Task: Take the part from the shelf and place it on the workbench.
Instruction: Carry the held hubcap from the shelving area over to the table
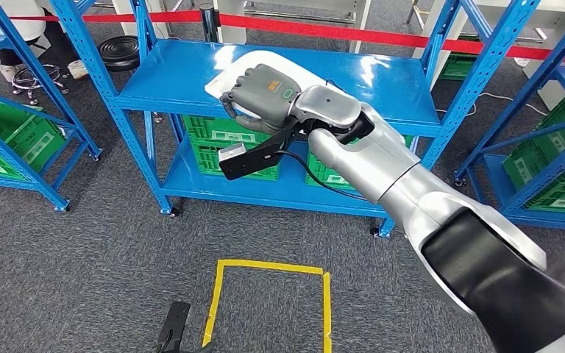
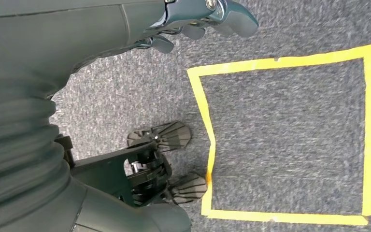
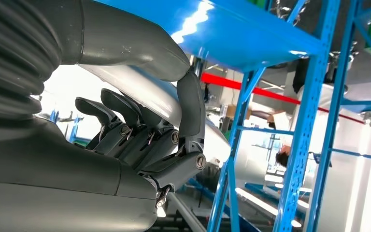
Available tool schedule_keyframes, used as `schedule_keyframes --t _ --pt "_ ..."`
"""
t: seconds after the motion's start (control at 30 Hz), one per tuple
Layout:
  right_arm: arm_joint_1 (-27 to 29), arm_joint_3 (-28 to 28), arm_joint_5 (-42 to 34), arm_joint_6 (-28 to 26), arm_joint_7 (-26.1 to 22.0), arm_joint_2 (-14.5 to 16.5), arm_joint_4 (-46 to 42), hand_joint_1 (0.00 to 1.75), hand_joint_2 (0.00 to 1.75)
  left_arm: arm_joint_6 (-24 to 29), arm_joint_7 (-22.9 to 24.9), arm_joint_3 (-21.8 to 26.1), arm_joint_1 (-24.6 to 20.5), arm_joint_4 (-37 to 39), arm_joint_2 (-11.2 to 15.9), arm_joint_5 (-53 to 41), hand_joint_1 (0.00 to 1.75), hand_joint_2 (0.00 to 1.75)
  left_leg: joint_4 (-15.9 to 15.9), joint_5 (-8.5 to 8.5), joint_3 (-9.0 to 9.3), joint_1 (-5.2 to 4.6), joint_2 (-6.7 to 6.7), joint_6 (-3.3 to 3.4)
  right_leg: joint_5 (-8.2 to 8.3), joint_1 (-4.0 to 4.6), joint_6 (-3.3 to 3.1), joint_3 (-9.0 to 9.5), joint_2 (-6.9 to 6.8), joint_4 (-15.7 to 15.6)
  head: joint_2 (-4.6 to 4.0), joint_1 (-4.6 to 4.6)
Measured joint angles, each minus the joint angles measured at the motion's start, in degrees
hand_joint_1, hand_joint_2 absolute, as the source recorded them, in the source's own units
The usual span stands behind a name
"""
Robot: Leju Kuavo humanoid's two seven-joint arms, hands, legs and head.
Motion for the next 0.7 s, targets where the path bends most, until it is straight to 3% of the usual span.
schedule_keyframes --t 0.07,0.1,0.13,0.23,0.27,0.37,0.43,0.53,0.57,0.6,0.63,0.7 --pt "0.2 -0.2 -0.4 0.1 -0.5 0.0 0.8 1.75 1.75 -0.1 0.0 0.0 0.0 0.0 0.0 -0.1 0.0 1.75 0.1 0.51 -0.73 -0.02 0.0 0.0 -2.52 -0.14 0.28 -2.16 0.0 6.1 0.0 0.02" --pt "0.2 -0.2 -0.5 0.2 -0.6 0.0 1.2 1.75 1.75 -0.1 0.1 0.0 0.0 0.0 0.0 -0.1 0.0 1.75 0.1 0.72 -1.0 -0.02 -0.01 -0.07 -2.23 -0.18 0.27 -1.69 0.0 6.1 0.0 0.02" --pt "0.2 -0.3 -0.6 0.3 -0.8 0.0 1.5 1.75 1.75 -0.1 0.1 0.0 0.0 0.0 0.0 -0.1 0.0 1.75 0.1 0.9 -1.19 -0.01 -0.04 -0.17 -1.01 -0.22 0.18 0.03 0.0 3.7 0.0 0.03" --pt "0.0 -0.4 -0.9 0.3 -1.5 0.1 1.8 1.75 1.75 -0.1 0.0 0.0 0.0 0.0 0.0 -0.1 0.0 1.75 0.3 1.35 -1.56 -0.16 -0.04 -0.83 2.64 -0.03 -0.45 6.94 0.04 -8.0 0.0 -0.01" --pt "-0.1 -0.4 -0.9 0.3 -1.8 0.2 1.8 1.75 1.75 -0.2 0.0 0.0 0.0 0.0 0.0 -0.1 0.0 1.75 0.2 1.53 -1.64 -0.21 -0.02 -1.16 2.95 0.15 -0.74 7.81 0.09 -9.8 0.0 -0.02" --pt "-0.1 -0.4 -1.0 0.2 -2.0 0.3 2.0 1.75 1.75 -0.2 0.0 0.0 0.1 0.0 0.1 0.1 0.0 1.75 0.0 2.0 -1.88 -0.16 -0.03 -2.25 3.53 0.3 -1.86 7.57 0.1 -10.5 0.0 -0.03" --pt "-0.1 -0.4 -1.1 0.2 -2.0 0.4 2.2 1.75 1.75 -0.2 0.0 0.0 0.1 0.0 0.1 0.2 0.0 1.75 2.0 0.31 -2.89 -0.12 -0.03 -2.88 4.21 0.03 -2.74 7.38 -0.05 -10.9 0.0 -0.09" --pt "0.0 -0.4 -1.4 0.3 -2.0 0.5 2.4 1.75 1.75 -0.2 -0.1 0.0 0.2 0.0 0.2 0.3 0.0 1.75 12.3 -5.6 -6.89 -0.06 -0.02 -3.51 4.79 0.05 -3.34 6.74 -0.15 -10.9 0.0 -0.13" --pt "0.1 -0.4 -1.6 0.3 -2.0 0.6 2.5 1.75 1.75 -0.2 -0.1 0.0 0.2 0.0 0.2 0.3 0.0 1.75 15.0 -6.64 -7.78 -0.06 -0.02 -3.59 4.95 0.1 -3.37 6.49 -0.15 -10.9 0.0 -0.13" --pt "0.2 -0.4 -1.7 0.2 -1.9 0.7 2.6 1.75 1.75 -0.2 -0.1 0.0 0.2 0.0 0.2 0.3 0.0 1.75 15.7 -6.63 -7.66 -0.06 -0.02 -3.58 5.1 0.13 -3.33 6.25 -0.13 -10.8 0.0 -0.13" --pt "0.2 -0.5 -1.8 0.2 -1.9 0.7 2.7 1.75 1.75 -0.2 -0.1 0.0 0.3 0.0 0.3 0.3 0.0 1.75 14.0 -5.62 -6.39 -0.06 -0.02 -3.51 5.21 0.13 -3.25 6.06 -0.12 -10.7 0.0 -0.13" --pt "0.2 -0.5 -1.9 -0.1 -2.0 0.8 2.7 1.75 1.75 -0.1 -0.1 0.0 0.2 0.0 0.3 0.4 0.0 1.75 6.5 -2.83 -1.77 -0.07 0.0 -3.19 5.3 0.14 -3.03 5.81 -0.11 -10.4 0.0 -0.13"
